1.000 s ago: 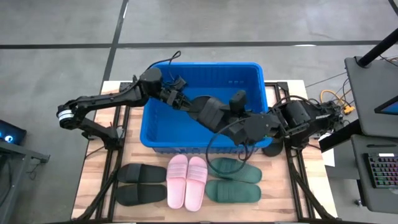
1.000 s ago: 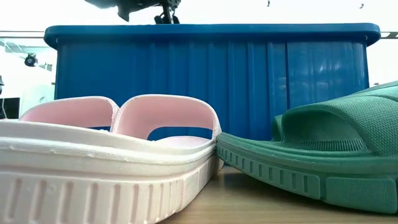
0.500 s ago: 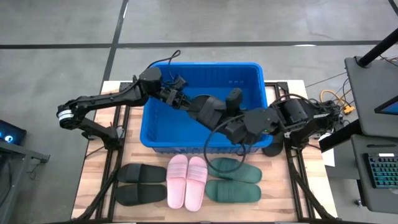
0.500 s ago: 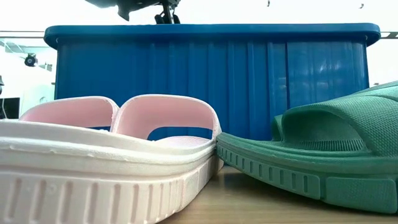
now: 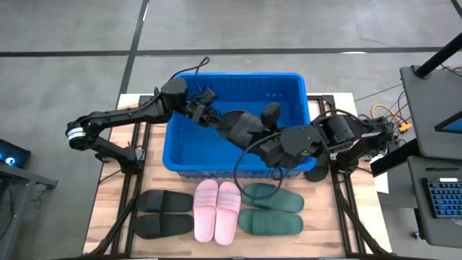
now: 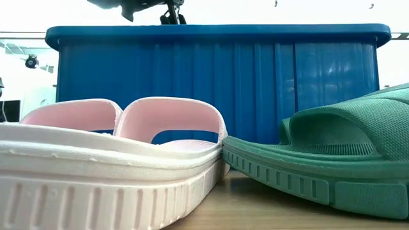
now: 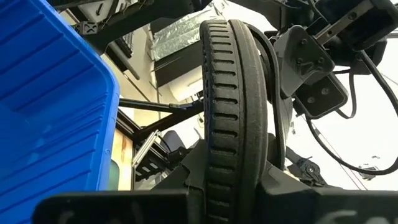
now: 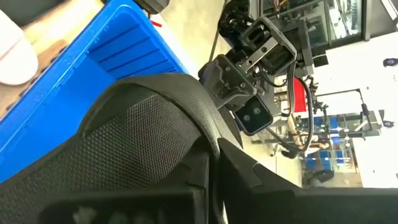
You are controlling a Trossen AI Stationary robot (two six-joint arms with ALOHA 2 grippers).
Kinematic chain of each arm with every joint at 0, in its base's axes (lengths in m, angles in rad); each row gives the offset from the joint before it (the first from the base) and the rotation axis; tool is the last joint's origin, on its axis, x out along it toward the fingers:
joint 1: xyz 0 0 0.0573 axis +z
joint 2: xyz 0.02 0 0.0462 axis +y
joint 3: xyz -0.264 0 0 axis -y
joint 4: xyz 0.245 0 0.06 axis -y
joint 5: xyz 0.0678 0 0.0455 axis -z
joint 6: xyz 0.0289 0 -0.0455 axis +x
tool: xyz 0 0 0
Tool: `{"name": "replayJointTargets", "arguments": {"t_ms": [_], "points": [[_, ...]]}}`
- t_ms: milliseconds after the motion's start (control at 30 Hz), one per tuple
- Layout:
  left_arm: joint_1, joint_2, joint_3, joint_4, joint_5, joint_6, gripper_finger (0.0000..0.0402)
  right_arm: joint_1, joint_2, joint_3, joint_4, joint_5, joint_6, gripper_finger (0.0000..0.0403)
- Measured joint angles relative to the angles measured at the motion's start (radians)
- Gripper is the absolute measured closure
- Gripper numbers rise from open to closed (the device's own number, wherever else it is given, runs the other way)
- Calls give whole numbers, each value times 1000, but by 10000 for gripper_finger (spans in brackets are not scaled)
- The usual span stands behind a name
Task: Pick and place slides into bin
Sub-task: Put the black slide into the blue bin
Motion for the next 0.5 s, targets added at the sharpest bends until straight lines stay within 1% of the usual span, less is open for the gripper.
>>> {"name": "replayJointTargets", "arguments": {"t_ms": [67, 200, 300, 400, 500], "points": [[0, 0, 0, 1, -9, 10, 354, 0, -1, 0, 0, 7, 12, 391], [0, -2, -1, 11, -61, 97, 281, -1, -2, 0, -3, 40, 41, 392], [2, -3, -1, 17, -120, 110, 236, -2, -4, 0, -4, 57, 76, 393], [12, -3, -1, 17, -153, 173, 206, -1, -5, 0, -5, 77, 105, 393], [27, -3, -1, 42, -156, 219, 190, -1, -5, 0, -10, 102, 134, 393]]}}
